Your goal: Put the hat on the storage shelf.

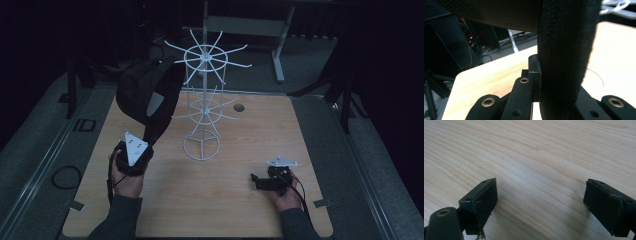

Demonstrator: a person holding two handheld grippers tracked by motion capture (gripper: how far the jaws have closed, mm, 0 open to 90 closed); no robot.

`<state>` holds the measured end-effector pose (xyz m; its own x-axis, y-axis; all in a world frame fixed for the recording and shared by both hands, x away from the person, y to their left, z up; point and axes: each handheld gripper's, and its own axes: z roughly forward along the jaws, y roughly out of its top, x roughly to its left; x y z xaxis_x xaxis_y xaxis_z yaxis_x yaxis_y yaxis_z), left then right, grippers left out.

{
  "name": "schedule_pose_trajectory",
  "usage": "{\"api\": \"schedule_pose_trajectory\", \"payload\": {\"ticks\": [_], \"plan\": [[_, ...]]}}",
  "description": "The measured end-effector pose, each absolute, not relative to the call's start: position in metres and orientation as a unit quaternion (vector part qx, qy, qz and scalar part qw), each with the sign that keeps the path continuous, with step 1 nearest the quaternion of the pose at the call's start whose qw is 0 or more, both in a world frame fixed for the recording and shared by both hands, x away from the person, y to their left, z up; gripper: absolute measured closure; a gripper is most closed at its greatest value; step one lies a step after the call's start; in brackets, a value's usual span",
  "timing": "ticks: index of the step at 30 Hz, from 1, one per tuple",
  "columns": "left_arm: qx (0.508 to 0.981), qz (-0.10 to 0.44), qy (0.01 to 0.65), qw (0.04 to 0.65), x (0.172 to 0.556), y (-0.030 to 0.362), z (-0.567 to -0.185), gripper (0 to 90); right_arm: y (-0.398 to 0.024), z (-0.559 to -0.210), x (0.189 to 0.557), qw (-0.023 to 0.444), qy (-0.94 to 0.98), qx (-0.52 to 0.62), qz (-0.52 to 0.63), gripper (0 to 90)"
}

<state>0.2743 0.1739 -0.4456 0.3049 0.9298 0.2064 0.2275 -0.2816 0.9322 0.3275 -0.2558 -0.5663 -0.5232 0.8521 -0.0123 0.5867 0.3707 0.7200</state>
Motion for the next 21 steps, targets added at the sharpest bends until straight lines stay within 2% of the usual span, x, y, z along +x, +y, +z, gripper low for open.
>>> {"api": "schedule_pose_trajectory", "payload": {"ticks": [14,21], "plan": [[0.705,0.385,0.416,0.426,0.2819,0.1713,-0.4516,84.1,-0.2559,-0.5663,0.3275,0.196,0.805,0.446,0.339,11.7],[0.698,0.372,0.424,0.442,0.2813,0.1760,-0.4520,62.4,-0.2559,-0.5663,0.3274,0.196,0.805,0.447,0.339,11.7]]}}
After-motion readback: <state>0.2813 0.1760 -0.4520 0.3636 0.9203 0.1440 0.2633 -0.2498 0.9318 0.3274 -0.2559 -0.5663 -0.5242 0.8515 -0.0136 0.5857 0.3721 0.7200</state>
